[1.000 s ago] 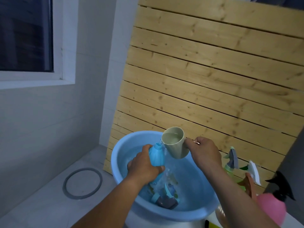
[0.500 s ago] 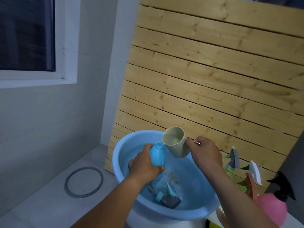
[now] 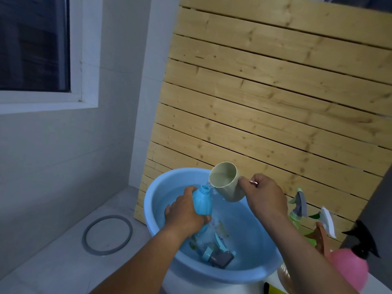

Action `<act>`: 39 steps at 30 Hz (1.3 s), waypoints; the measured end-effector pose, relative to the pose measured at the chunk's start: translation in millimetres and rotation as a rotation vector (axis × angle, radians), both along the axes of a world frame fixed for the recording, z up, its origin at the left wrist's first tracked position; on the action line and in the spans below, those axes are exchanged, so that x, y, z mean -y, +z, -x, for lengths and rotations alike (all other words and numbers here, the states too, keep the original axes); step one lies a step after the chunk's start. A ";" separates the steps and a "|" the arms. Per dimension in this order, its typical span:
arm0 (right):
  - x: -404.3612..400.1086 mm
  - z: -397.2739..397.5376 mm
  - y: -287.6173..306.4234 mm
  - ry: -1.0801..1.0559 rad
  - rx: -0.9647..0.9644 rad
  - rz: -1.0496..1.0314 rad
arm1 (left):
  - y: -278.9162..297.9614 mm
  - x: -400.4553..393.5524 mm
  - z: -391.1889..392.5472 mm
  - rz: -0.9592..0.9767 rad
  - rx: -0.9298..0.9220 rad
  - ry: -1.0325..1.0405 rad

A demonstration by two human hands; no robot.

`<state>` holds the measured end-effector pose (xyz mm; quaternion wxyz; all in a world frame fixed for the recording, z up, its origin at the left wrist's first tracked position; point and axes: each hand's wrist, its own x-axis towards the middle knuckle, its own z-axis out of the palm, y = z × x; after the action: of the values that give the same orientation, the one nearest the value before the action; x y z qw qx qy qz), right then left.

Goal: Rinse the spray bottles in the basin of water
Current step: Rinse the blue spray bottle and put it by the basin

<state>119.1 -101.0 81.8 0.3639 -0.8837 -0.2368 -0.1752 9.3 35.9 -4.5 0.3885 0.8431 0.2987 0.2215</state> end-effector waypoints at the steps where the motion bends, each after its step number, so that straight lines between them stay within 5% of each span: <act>1: 0.2 0.3 -0.3 0.000 0.009 0.002 | -0.1 0.1 -0.1 -0.001 0.000 -0.001; 39: -1.3 6.3 -8.3 0.003 0.137 -0.014 | -4.9 -1.4 -3.6 0.087 0.052 -0.078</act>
<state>112.8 -99.7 73.5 0.3533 -0.8666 -0.2611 -0.2367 12.9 37.3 -9.4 0.4407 0.8303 0.2651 0.2147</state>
